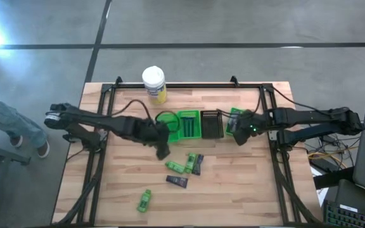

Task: Pick & Place Travel size toiletries
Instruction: Put the bottom shampoo into the left green bin

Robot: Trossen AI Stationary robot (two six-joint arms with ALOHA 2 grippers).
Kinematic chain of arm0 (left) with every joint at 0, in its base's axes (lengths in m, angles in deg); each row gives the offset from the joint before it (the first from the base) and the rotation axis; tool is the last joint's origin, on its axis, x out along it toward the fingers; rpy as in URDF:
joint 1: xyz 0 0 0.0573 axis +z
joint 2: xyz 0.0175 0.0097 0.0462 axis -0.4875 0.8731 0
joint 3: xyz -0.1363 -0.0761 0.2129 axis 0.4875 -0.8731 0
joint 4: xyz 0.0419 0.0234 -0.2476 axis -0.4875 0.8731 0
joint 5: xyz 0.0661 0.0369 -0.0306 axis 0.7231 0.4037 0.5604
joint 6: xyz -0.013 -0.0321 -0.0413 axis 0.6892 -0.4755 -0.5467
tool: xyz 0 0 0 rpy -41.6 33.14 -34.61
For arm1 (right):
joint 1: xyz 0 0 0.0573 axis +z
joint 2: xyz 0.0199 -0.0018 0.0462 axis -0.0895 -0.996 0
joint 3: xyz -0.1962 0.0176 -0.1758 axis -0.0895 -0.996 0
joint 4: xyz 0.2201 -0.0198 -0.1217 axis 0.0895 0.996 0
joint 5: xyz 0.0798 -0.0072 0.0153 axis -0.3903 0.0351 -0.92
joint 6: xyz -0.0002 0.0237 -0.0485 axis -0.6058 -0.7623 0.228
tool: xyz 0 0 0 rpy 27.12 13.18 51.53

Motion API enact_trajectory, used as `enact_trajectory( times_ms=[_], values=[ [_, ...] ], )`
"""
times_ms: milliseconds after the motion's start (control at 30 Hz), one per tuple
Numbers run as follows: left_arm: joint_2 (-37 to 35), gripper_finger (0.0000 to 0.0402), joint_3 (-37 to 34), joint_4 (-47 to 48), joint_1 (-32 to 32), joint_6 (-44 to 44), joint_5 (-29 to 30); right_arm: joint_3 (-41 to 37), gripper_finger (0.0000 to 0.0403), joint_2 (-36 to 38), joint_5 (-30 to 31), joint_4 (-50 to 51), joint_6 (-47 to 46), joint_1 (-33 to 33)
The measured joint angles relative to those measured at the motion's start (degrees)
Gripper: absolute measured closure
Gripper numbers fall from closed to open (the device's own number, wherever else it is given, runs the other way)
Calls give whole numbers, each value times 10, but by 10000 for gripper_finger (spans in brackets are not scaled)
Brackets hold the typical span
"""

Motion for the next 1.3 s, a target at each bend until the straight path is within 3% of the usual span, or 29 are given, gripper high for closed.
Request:
enact_trajectory(
  times_ms=[100,267,600,700,900,1100,1300],
  values=[
    [0,87,-11,53,-28,-84,-42,14,241,0,-1,-1,13,0],
    [0,87,-50,47,-97,-248,-96,20,165,0,-1,-5,32,0],
    [24,88,-80,-4,-260,-544,-101,20,69,0,0,-13,73,0],
    [62,88,-66,-27,-287,-587,-113,20,56,0,0,-13,77,0],
    [171,88,-11,-25,-300,-605,-204,20,46,0,0,-14,78,0],
    [231,88,43,-25,-301,-608,-192,20,59,0,0,-14,92,0],
    [244,87,40,-20,-308,-643,-214,19,71,0,0,-14,92,0]
  ],
)
